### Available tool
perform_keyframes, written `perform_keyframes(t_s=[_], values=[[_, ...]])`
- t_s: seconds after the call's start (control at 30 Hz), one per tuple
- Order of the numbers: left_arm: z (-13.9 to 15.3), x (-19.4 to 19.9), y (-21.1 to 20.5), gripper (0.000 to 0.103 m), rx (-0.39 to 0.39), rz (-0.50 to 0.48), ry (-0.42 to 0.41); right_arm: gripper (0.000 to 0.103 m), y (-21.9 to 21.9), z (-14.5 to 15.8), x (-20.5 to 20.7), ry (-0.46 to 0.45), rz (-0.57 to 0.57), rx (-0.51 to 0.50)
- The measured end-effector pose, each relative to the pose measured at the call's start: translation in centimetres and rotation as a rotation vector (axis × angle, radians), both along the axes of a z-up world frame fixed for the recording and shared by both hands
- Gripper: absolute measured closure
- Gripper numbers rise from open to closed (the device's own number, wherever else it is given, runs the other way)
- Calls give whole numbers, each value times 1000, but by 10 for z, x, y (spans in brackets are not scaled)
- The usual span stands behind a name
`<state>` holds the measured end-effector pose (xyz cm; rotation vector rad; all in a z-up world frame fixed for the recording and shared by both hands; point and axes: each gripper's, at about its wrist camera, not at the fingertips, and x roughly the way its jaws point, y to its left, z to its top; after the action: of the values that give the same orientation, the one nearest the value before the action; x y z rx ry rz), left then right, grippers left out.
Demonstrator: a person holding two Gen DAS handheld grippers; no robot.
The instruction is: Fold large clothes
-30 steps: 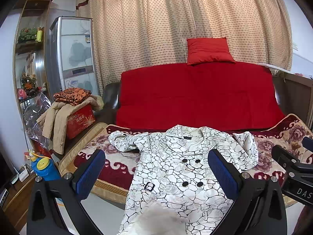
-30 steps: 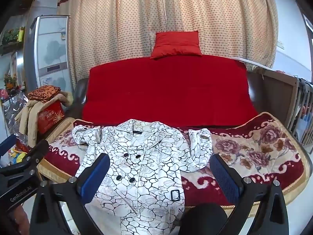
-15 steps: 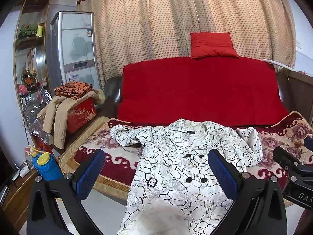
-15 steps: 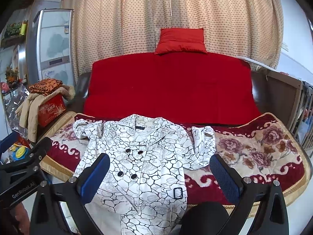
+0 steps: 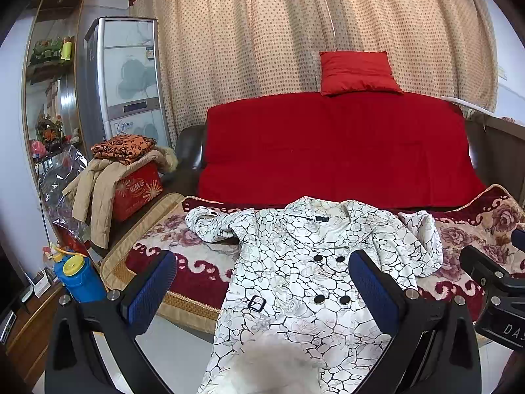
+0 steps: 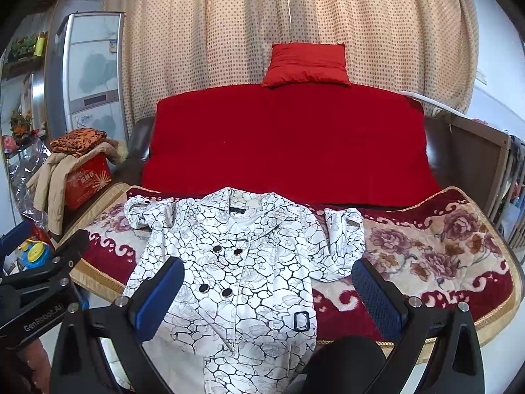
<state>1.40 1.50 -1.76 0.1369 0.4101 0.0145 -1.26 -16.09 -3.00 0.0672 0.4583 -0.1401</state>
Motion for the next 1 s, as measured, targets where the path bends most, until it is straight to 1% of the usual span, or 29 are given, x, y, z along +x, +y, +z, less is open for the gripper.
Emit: perform_keyframes(t_s=[0.27,0.37,0.47,0.57,0.87,1.0], values=[[-4,4,3,0,-36,5,-4,0,3,-2,4,9,7,-5],[-6,6,3,0,-37,6,8,0,3,-3,6,14,10,-1],[-9,9,4,0,-67,8,35,0,3,-5,9,20,13,-3],[-11,14,5,0,-79,12,56,0,3,-7,14,30,14,-1],[-24,37,8,0,-50,36,78,0,4,-16,37,60,20,-12],[-31,51,10,0,-38,49,105,0,2,-22,51,80,25,-12]])
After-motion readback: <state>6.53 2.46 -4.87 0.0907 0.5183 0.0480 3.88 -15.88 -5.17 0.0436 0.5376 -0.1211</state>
